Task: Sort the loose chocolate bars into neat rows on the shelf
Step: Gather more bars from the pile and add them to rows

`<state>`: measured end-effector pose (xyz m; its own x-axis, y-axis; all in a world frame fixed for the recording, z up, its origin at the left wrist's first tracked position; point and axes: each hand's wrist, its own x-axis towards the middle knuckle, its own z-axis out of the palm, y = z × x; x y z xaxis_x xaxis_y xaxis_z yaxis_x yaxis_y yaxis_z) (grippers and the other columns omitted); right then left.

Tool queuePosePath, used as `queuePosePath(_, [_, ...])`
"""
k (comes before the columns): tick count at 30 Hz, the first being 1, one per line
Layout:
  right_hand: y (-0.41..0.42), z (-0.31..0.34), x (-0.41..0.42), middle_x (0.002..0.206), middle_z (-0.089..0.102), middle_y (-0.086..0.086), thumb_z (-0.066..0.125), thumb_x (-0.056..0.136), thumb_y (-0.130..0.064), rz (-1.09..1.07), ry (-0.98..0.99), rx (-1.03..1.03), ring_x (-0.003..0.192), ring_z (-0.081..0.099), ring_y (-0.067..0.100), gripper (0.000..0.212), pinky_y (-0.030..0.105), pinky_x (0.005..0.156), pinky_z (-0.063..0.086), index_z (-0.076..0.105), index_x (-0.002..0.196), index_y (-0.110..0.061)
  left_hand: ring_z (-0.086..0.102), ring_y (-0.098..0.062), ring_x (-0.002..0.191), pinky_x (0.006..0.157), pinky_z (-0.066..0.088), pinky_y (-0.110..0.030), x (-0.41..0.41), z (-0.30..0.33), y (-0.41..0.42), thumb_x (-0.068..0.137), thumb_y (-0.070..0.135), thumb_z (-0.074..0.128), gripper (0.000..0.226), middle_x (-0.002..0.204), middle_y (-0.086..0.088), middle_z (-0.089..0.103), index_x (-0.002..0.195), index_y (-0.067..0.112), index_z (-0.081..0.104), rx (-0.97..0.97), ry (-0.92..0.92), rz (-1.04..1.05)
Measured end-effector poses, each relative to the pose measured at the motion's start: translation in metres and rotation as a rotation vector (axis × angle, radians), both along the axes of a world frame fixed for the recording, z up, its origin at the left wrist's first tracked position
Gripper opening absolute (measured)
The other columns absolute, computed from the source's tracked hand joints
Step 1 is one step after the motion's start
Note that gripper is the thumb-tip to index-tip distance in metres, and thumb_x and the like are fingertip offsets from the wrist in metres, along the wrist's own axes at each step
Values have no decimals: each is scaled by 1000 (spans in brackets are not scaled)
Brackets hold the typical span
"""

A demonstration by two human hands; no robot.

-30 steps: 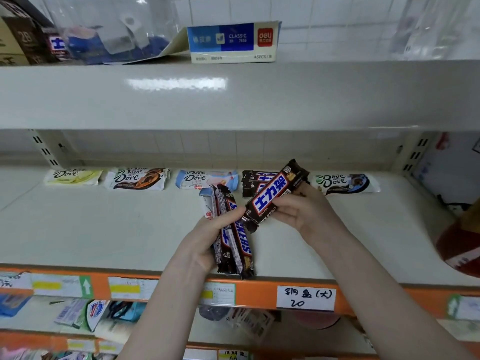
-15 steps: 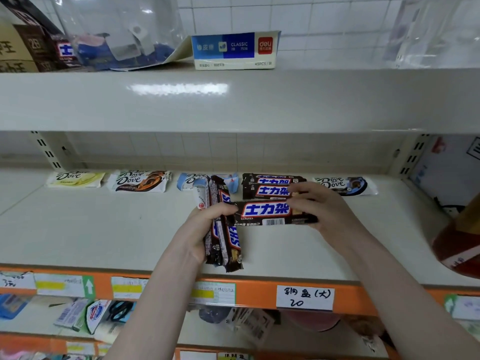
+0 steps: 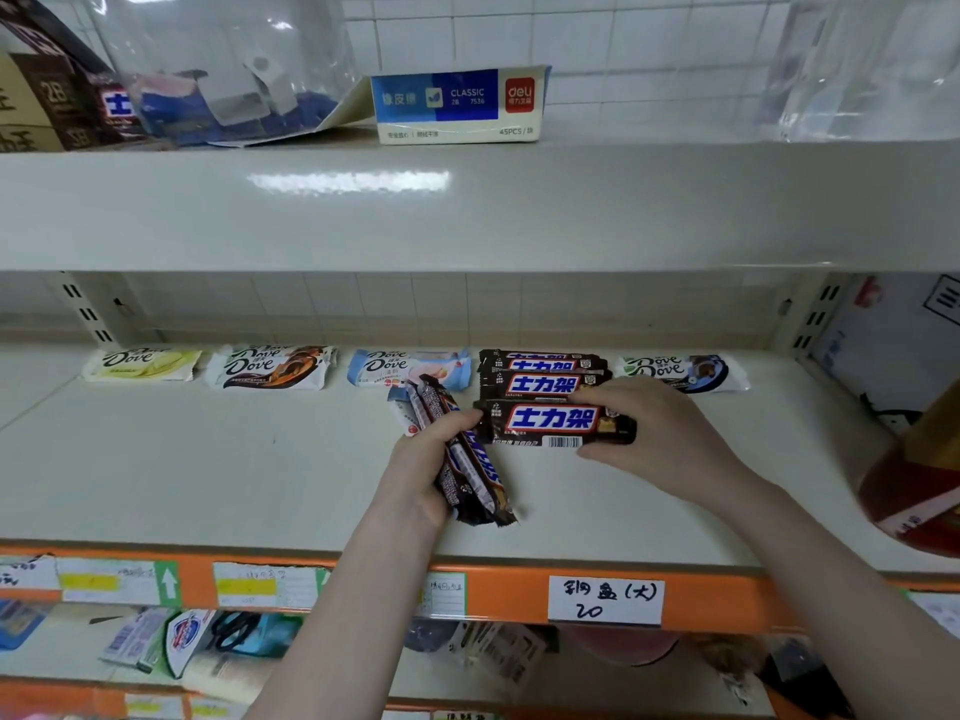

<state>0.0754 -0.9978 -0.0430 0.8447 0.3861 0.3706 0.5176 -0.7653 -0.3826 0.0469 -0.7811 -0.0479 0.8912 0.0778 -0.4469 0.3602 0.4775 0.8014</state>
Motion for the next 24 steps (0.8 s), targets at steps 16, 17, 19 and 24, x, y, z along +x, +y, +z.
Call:
queuePosePath(16, [4, -27, 50, 110, 64, 3, 72, 74, -27, -87, -74, -132, 99, 53, 23, 45, 30, 83, 35, 60, 116, -18, 61, -13, 50, 51, 52, -21, 3, -9, 4, 77, 10, 69, 5, 68, -5, 64, 75, 8, 64, -145, -10, 8])
queuePosePath(17, [4, -28, 51, 110, 64, 4, 72, 75, -27, -97, -74, -133, 100, 53, 24, 44, 31, 84, 35, 60, 116, -17, 60, -13, 50, 51, 52, -21, 3, -8, 4, 77, 10, 68, 5, 68, -5, 63, 75, 8, 64, -151, -14, 4])
queuePosePath(19, [5, -29, 53, 111, 62, 5, 71, 76, -26, -105, -64, -132, 102, 53, 25, 43, 33, 87, 36, 60, 116, -16, 60, -14, 51, 51, 52, -21, 3, -9, 5, 78, 12, 68, 7, 70, -6, 62, 77, 9, 63, -154, -25, -15])
queuePosePath(24, [6, -30, 58, 112, 59, 4, 69, 77, -25, -93, -42, -140, 104, 51, 24, 39, 34, 89, 35, 61, 115, -17, 59, -17, 65, 65, 52, -29, 5, -8, 6, 79, 31, 69, 21, 71, -6, 63, 82, 11, 61, -258, -35, 16])
